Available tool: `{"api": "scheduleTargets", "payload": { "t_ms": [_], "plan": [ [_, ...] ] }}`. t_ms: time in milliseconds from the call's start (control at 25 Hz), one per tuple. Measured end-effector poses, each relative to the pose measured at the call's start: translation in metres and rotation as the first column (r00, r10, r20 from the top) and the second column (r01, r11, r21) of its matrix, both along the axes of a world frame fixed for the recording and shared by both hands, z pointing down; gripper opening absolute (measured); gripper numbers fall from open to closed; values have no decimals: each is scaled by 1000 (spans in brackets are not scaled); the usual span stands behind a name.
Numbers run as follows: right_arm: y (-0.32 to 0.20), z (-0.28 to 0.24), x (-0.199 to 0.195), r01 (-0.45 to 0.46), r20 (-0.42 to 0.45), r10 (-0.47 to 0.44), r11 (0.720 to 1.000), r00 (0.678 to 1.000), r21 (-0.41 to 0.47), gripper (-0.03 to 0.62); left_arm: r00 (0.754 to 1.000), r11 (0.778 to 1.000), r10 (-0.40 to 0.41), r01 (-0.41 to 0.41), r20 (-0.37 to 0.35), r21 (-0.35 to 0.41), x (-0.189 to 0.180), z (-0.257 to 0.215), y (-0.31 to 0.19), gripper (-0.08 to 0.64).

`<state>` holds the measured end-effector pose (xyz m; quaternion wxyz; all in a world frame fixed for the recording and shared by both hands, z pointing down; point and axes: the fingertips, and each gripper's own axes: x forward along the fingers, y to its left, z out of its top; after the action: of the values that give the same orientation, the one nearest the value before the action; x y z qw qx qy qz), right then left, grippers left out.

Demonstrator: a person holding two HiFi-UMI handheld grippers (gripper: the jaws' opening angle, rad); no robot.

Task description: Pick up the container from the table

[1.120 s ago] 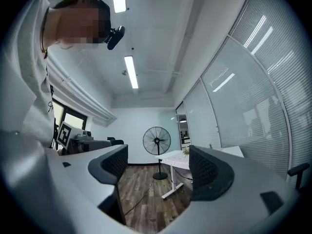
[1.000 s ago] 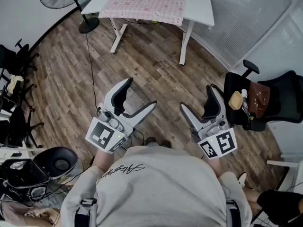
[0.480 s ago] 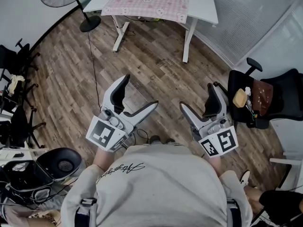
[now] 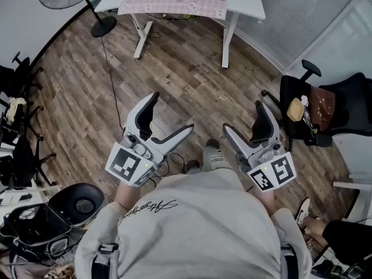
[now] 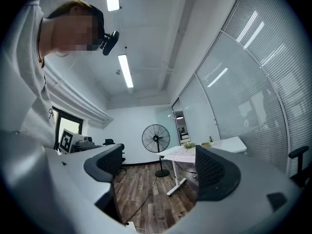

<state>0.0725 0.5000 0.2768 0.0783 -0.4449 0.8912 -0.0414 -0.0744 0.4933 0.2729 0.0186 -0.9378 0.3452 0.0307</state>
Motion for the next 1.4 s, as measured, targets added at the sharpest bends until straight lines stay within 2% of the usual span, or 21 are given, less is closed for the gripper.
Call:
{"api": "scheduleTargets", "payload": {
  "t_ms": [160, 560, 800, 1160, 1400],
  "plan": [
    [-9, 0, 2, -8, 0, 8, 1000, 1000, 0, 454, 1000, 1000, 3, -3, 1, -3, 1, 2, -9, 437],
    [-50, 1, 1, 40, 11, -40, 999, 999, 13, 451, 999, 999, -35, 35, 4, 22, 3, -3, -43, 437],
    [-87, 1, 4, 62, 7, -62, 998, 998, 14, 449, 999, 998, -55, 54, 4, 20, 7, -5, -78, 437],
    [-151, -3, 24, 46, 22, -47, 999, 999, 26, 448, 998, 997, -61, 61, 2, 39, 20, -10, -141, 437],
    [-192, -4, 19, 77, 18, -78, 997, 997, 23, 445, 997, 996, -76, 76, 7, 36, 18, -11, -179, 437]
  ]
}}
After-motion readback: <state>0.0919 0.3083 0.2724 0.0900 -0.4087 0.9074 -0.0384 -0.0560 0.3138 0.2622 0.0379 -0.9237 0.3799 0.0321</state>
